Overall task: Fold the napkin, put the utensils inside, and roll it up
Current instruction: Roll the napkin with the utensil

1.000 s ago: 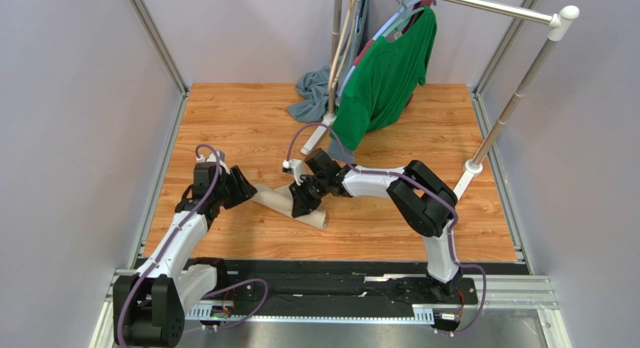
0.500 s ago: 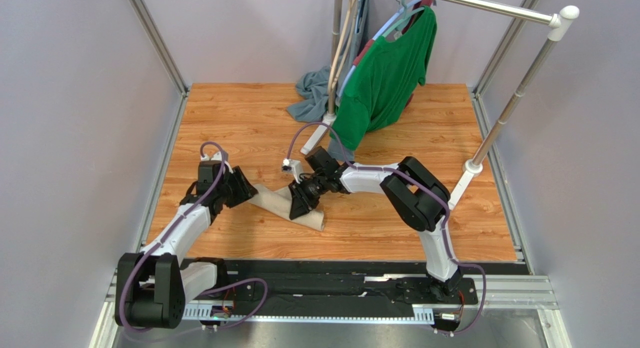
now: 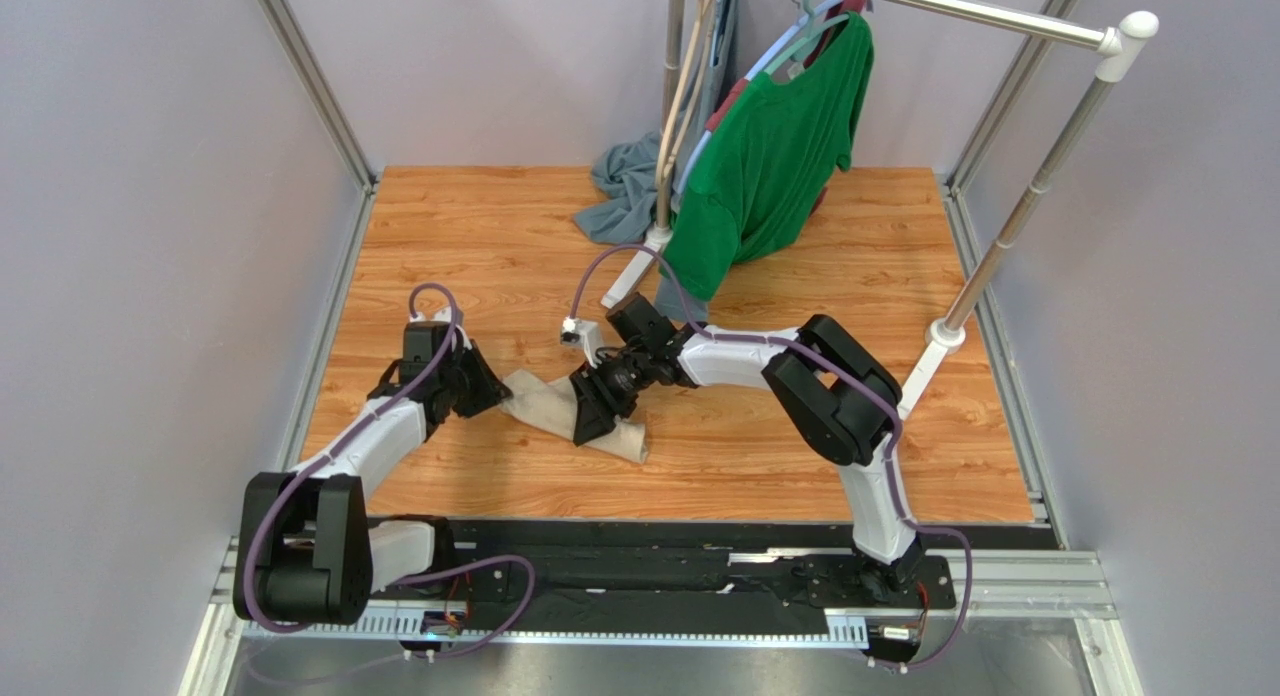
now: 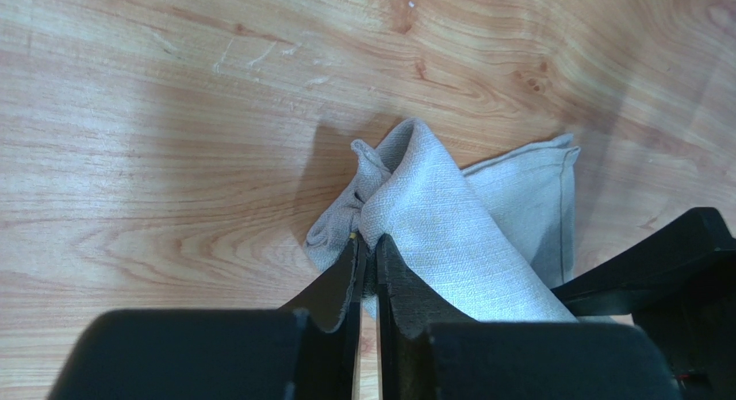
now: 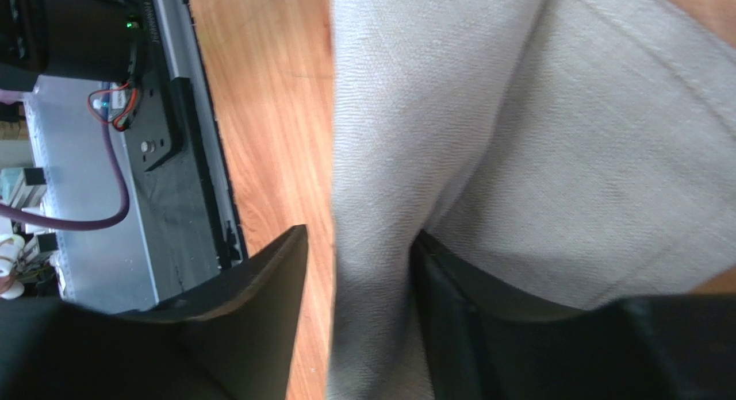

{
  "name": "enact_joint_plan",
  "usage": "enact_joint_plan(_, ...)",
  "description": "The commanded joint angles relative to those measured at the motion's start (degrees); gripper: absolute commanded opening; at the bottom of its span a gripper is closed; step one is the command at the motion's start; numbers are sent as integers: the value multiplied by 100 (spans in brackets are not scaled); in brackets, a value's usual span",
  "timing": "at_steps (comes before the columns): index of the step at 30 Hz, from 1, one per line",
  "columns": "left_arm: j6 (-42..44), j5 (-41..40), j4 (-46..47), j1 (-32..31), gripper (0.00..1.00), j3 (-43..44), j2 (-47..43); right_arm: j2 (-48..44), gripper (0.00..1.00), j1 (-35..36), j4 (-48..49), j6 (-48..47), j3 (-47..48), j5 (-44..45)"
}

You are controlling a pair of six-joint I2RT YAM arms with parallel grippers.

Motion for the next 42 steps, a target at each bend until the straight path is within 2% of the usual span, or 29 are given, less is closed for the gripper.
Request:
enact_joint_plan(1,56,-53,-1,-16,9,108,157,-269,58,133,-495,-199,86,822)
enact_joint_plan(4,65,-54,-2,-16,8,126,228,-577,62,300,-592,-244,78,1411)
enact_joint_plan(8,74,-54,-10,-16,4,126,211,-998,64,564,-610,-226,16,2814)
enact_joint_plan(13,74,-54,-2,-16,2,117,211,-1535,65,827,-469,-428,-133,3723)
enact_joint_plan(23,74,-54,-10,-16,1,117,211,-1588,65,1557,-575,-982,-168,3961)
enact_joint_plan(42,83,-54,-10,-16,1,134,237,-1026,65,1566,-452,-1272,-300,4374)
